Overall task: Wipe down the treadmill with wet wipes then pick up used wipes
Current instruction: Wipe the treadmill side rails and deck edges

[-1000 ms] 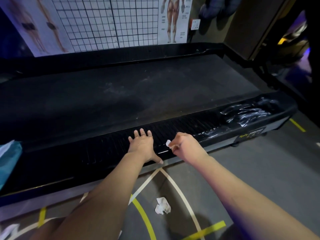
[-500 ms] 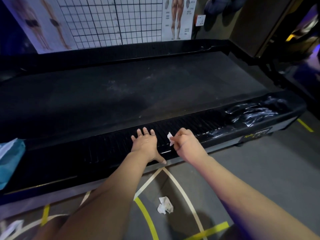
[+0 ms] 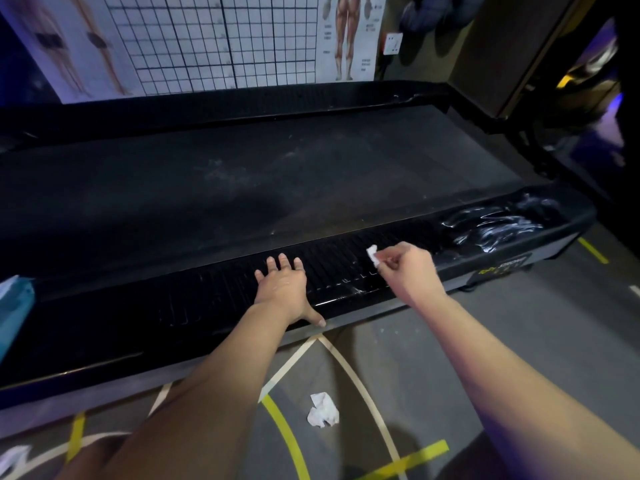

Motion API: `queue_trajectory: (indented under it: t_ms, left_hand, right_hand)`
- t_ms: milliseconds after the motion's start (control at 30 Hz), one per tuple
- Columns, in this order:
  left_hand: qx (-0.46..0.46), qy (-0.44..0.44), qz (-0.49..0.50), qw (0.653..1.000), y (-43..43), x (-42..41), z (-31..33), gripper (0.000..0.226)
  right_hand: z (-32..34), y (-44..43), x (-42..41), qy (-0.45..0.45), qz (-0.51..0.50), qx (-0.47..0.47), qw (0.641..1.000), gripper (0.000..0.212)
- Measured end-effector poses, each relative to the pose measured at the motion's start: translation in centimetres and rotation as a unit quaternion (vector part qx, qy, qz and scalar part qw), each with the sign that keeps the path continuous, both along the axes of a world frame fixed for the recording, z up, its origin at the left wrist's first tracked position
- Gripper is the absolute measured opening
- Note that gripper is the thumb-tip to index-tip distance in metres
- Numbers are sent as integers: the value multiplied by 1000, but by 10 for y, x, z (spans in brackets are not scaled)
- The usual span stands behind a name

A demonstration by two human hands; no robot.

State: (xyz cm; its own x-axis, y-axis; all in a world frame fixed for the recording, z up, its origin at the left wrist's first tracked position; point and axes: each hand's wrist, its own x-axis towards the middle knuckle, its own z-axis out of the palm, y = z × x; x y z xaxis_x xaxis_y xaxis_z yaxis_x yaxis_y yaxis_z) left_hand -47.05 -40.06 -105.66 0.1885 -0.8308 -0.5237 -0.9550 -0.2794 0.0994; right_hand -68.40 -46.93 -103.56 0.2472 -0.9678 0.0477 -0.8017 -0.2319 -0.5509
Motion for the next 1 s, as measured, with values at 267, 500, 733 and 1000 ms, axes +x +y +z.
queue_trajectory:
  t_ms: [267,500,733,1000]
  left_hand:
    - [12,-12,1,1000,-4,-2,0,150]
    - [9,-14,-1,1000,-3,-2,0,148]
    - [2,-10,1,1000,-2,-1,-1,149]
    - [12,-14,2,1000,-4,-2,0,150]
  right_hand:
    - [-30,5,35,111,143,-23,983,27]
    - [-6,22,10,139,100,67,983,17]
    - [14,8,-1,56,59,124,989,15]
    - [-38,3,29,32,131,-42,990,30]
